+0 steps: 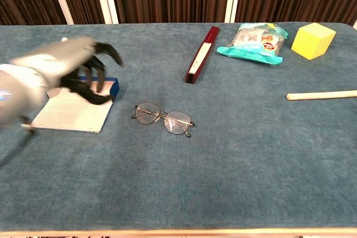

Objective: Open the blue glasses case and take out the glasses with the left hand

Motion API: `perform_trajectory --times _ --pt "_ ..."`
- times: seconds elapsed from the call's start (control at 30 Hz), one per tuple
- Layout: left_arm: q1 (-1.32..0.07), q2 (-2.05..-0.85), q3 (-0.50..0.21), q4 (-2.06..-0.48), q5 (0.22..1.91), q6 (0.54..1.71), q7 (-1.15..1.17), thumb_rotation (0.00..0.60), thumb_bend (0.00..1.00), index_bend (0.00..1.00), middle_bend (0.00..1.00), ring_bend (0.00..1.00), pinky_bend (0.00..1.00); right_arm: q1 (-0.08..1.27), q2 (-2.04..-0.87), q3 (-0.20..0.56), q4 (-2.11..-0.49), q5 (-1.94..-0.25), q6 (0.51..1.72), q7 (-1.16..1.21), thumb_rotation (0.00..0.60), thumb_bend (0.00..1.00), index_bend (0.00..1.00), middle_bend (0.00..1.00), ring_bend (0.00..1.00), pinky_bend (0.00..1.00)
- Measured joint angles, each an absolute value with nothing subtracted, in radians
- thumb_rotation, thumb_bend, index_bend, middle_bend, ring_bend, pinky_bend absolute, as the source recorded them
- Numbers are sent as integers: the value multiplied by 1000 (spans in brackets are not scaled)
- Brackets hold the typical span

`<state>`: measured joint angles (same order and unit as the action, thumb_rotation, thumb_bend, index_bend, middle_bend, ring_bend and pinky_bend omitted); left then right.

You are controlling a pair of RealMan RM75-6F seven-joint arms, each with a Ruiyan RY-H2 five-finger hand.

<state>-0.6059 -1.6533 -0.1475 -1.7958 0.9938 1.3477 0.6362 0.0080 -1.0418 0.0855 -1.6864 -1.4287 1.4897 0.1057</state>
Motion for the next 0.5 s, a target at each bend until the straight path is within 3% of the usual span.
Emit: perform_trajectory --times 0.1,0.2,0.33,0.5 --pt "-555 -1531 -66 -1825 1115 1368 573 600 241 22 43 18 115 8 -1043 83 -1687 -1432 1491 100 600 178 0 0 0 194" --pt "-499 -1415 20 -1828 1242 1400 515 600 188 0 0 0 9 7 -1045 83 -1688 -1435 1494 97 600 178 0 0 0 194" --pt "-408 -1290 122 -1806 1358 1467 446 600 104 0 0 0 0 6 -1048 82 -1683 -1438 1498 92 600 179 0 0 0 194" --pt "-314 -1212 164 -1770 1413 1550 353 600 96 0 0 0 0 6 -1050 81 -1682 -1439 1498 90 600 178 0 0 0 194"
